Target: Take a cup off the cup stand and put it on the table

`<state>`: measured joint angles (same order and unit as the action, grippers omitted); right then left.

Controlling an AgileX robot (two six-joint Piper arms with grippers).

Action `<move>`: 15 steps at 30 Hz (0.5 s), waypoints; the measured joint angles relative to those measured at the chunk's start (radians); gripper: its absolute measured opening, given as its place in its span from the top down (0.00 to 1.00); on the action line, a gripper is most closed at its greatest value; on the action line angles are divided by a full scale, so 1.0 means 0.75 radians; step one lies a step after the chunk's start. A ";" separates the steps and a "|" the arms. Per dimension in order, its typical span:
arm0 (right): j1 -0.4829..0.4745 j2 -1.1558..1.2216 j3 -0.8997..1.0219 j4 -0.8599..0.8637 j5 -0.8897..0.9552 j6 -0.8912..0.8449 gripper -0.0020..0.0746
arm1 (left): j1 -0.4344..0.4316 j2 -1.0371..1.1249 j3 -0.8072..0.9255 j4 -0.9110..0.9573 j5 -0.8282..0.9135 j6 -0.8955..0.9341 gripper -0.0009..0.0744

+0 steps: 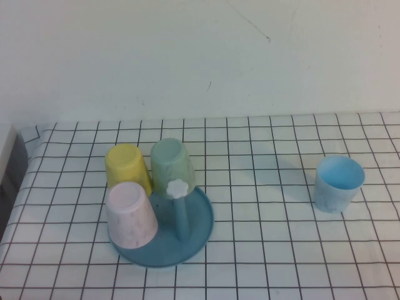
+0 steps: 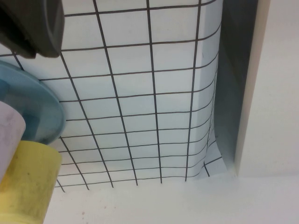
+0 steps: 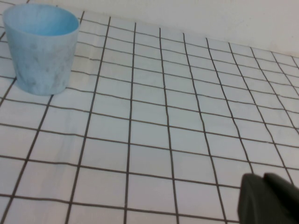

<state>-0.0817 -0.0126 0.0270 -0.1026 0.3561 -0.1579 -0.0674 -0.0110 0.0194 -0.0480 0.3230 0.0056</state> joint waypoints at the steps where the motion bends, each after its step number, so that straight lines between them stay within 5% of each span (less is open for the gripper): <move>1: 0.000 0.000 0.000 0.000 0.000 0.000 0.98 | 0.000 0.000 0.000 0.000 0.000 0.000 0.99; 15: 0.000 0.000 0.000 0.000 -0.012 0.000 0.98 | 0.000 0.000 0.005 0.000 -0.054 0.000 0.99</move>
<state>-0.0817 -0.0126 0.0270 -0.1026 0.3473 -0.1579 -0.0674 -0.0110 0.0230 -0.0480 0.2823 0.0056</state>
